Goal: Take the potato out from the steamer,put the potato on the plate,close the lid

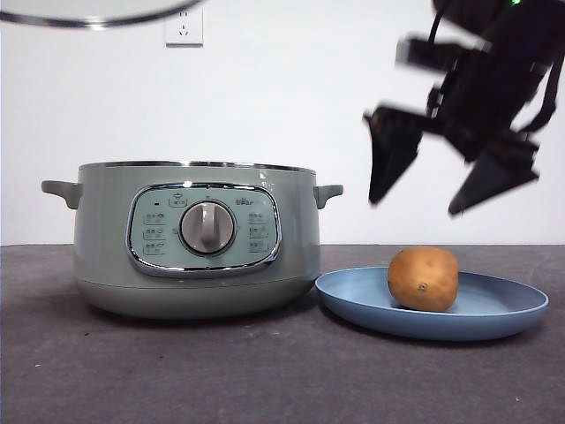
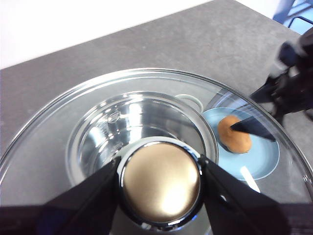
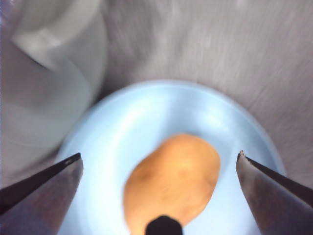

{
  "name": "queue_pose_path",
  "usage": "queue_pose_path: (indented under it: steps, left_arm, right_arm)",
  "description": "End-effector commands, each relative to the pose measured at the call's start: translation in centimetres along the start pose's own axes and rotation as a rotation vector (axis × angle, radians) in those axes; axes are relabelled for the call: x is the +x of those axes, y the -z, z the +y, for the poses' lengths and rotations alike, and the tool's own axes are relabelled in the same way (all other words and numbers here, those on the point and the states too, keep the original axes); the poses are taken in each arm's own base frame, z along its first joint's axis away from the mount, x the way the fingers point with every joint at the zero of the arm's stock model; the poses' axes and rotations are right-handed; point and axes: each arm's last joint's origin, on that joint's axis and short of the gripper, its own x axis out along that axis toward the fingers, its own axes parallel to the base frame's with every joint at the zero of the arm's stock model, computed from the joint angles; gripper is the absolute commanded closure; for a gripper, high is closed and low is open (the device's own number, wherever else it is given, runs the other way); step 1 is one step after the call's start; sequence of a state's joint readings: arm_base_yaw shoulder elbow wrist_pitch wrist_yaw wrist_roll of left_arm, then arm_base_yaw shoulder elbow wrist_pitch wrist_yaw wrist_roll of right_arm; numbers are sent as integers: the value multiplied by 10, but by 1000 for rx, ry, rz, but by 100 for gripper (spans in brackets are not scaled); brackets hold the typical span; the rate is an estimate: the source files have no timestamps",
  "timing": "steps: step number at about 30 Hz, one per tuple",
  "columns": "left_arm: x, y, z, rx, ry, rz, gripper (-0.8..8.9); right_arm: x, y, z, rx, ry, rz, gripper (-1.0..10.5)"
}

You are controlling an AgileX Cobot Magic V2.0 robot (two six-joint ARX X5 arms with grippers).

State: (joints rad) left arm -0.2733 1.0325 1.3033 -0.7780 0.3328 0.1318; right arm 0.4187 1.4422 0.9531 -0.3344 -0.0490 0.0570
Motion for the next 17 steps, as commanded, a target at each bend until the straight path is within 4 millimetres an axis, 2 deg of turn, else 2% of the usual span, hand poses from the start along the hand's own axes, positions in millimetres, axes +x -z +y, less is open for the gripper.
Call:
queue_pose_path:
  steps: [1,10,17]
  left_arm:
    - [15,-12,3,49,19,-58,822]
    - [89,-16,12,72,68,-26,822]
    - [133,-12,17,80,85,-7,822]
  right_arm:
    - [-24,-3,1,14,-1,-56,375]
    - [-114,-4,6,18,-19,-301,377]
    - [-166,8,8,29,-34,-448,379]
